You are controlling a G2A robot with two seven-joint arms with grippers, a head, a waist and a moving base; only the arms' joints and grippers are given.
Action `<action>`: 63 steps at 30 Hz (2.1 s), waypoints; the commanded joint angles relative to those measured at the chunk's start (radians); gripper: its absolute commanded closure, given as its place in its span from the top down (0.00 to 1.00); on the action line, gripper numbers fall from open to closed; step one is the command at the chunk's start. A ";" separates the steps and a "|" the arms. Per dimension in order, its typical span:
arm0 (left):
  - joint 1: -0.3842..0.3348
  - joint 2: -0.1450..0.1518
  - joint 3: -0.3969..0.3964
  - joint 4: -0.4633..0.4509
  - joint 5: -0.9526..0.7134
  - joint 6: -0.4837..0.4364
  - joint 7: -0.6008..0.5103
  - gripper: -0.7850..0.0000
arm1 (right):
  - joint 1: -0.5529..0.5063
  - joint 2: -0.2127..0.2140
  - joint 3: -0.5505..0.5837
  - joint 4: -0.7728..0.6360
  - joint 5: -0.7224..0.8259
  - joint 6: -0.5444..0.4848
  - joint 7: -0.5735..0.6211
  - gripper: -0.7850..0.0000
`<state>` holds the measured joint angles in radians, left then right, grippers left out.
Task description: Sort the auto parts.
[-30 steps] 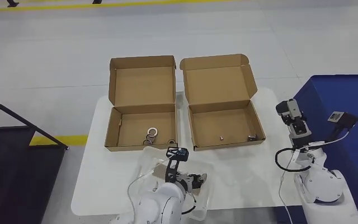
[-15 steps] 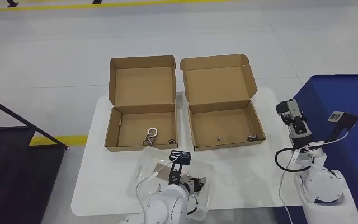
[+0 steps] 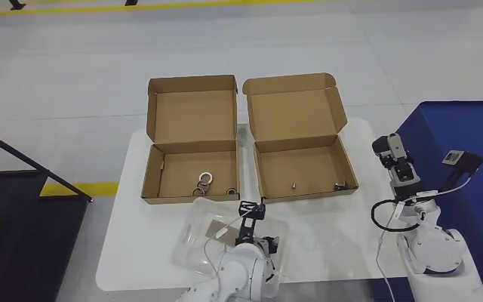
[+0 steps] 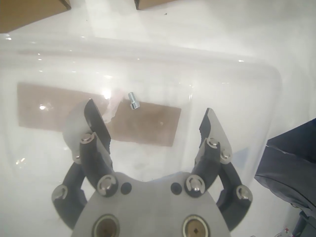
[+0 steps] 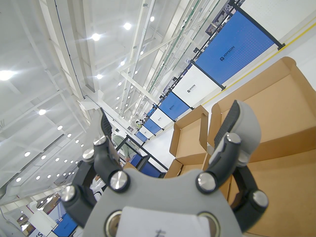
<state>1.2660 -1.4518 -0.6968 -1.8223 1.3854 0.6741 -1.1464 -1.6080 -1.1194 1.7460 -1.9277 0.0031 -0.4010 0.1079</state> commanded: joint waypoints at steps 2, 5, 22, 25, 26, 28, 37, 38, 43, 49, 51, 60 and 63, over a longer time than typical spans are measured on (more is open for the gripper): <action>0.025 -0.032 -0.024 0.008 0.080 -0.048 -0.048 0.88 | 0.000 0.000 0.000 0.000 0.000 0.000 0.000 1.00; 0.057 -0.064 -0.052 0.000 0.166 -0.093 -0.093 0.81 | 0.000 0.000 0.000 0.000 0.000 0.000 0.000 1.00; 0.103 -0.235 -0.117 0.074 0.453 -0.202 -0.202 0.48 | 0.000 0.000 0.000 0.000 0.000 0.000 0.000 1.00; 0.085 -0.245 -0.118 0.106 0.450 -0.203 -0.203 0.47 | 0.000 0.000 0.000 0.000 0.000 0.000 0.000 1.00; 0.080 -0.248 -0.120 0.115 0.449 -0.206 -0.205 0.47 | 0.000 0.000 0.000 0.000 0.000 0.000 0.000 1.00; 0.072 -0.254 -0.122 0.128 0.450 -0.213 -0.212 0.47 | 0.000 0.000 0.000 0.000 0.000 0.000 0.000 1.00; 0.072 -0.259 -0.141 0.129 0.455 -0.238 -0.238 0.43 | 0.000 0.000 0.000 0.000 0.000 0.000 0.000 1.00; 0.072 -0.259 -0.141 0.129 0.454 -0.240 -0.239 0.42 | 0.000 0.000 0.000 0.000 0.000 0.000 0.000 1.00; 0.067 -0.261 -0.137 0.150 0.453 -0.238 -0.238 0.40 | 0.000 0.000 0.000 0.000 0.000 0.000 0.000 1.00; 0.053 -0.267 -0.134 0.178 0.443 -0.230 -0.230 0.40 | 0.000 0.000 0.000 0.000 0.000 0.000 0.000 1.00; 0.049 -0.270 -0.136 0.188 0.445 -0.228 -0.228 0.38 | 0.000 0.000 0.000 0.000 0.000 0.000 0.000 1.00; 0.047 -0.276 -0.156 0.213 0.469 -0.229 -0.229 0.19 | 0.000 0.000 0.000 0.000 0.000 0.000 0.000 1.00; 0.048 -0.277 -0.164 0.217 0.468 -0.236 -0.236 0.00 | 0.000 0.000 0.000 0.000 0.000 0.000 0.000 1.00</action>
<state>1.3139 -1.7283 -0.8585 -1.6058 1.8526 0.4402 -1.3803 -1.6080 -1.1194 1.7460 -1.9277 0.0031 -0.4010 0.1079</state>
